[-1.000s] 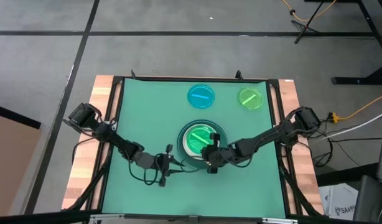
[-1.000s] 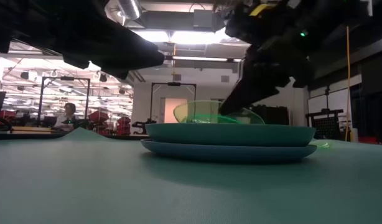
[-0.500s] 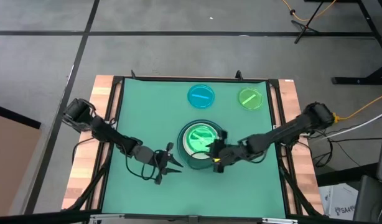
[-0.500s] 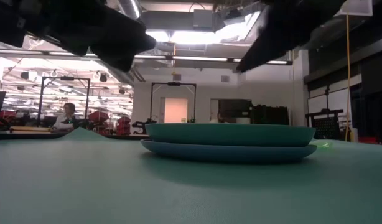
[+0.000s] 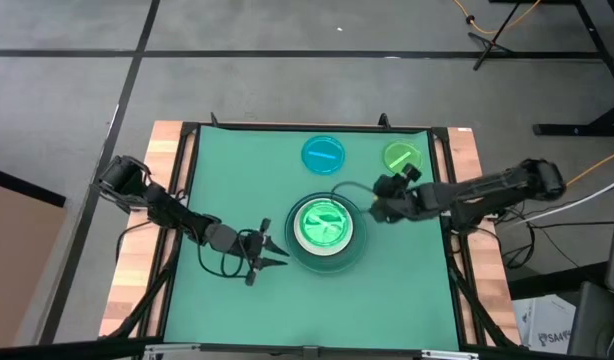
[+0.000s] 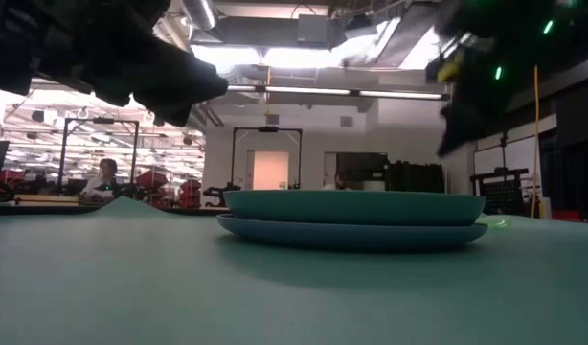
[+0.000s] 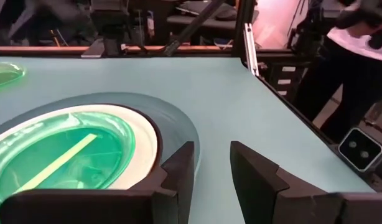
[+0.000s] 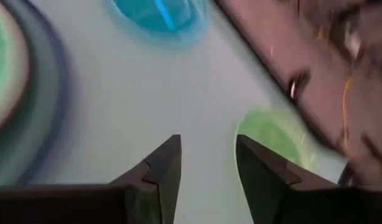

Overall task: Stack plastic plates
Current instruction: Stack the green transparent plate on top of the green transparent plate

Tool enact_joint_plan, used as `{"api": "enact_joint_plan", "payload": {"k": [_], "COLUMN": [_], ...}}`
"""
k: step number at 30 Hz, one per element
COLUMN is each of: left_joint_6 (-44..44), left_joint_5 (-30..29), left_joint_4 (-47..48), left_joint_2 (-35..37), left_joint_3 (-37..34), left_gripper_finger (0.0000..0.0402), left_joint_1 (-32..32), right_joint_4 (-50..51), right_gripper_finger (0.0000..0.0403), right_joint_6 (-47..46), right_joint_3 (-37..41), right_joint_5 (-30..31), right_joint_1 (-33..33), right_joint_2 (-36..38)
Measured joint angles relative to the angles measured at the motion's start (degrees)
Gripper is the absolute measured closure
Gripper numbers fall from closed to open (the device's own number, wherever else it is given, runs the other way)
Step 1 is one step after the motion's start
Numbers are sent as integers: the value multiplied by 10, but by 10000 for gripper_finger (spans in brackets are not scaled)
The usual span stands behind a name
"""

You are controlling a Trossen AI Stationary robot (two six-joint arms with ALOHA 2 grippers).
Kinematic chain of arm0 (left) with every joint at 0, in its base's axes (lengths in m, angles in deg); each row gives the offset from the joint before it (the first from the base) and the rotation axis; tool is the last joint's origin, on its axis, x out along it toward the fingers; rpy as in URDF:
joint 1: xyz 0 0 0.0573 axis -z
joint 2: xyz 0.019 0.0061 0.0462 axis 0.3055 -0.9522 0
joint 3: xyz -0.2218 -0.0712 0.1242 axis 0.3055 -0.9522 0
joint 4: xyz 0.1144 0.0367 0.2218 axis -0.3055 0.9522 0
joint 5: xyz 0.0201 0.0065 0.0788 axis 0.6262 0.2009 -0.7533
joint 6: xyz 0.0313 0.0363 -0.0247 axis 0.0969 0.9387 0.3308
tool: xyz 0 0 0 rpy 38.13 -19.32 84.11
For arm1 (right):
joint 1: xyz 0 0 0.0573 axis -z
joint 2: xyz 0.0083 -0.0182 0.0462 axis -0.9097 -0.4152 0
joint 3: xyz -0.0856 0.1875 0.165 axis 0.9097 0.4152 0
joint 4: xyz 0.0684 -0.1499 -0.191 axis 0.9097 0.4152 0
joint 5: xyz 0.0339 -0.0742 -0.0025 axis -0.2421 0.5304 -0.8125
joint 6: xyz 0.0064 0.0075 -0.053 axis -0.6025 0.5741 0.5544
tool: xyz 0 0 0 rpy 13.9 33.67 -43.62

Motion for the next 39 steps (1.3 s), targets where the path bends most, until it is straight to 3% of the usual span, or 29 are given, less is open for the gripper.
{"api": "enact_joint_plan", "payload": {"k": [6, 13, 19, 29, 39], "left_joint_6": [-1, -4, -4, -4, 0], "left_joint_5": [-1, -1, -2, -11, -30], "left_joint_4": [-3, -3, -3, -3, -3], "left_joint_2": [0, 0, 0, 0, 0], "left_joint_3": [0, 0, 0, 0, 0], "left_gripper_finger": [305, 305, 305, 305, 305], "left_joint_1": [0, 0, 0, 0, -1], "right_joint_4": [-104, -254, -286, -323, -354], "right_gripper_finger": [258, 259, 259, 259, 263], "right_joint_6": [37, 126, 109, 144, 180], "right_joint_3": [87, 131, 133, 133, 131], "right_joint_5": [-114, -155, -219, -253, -188], "right_joint_1": [155, 273, 358, 403, 402], "right_joint_2": [-8, -17, -41, -97, -151]}}
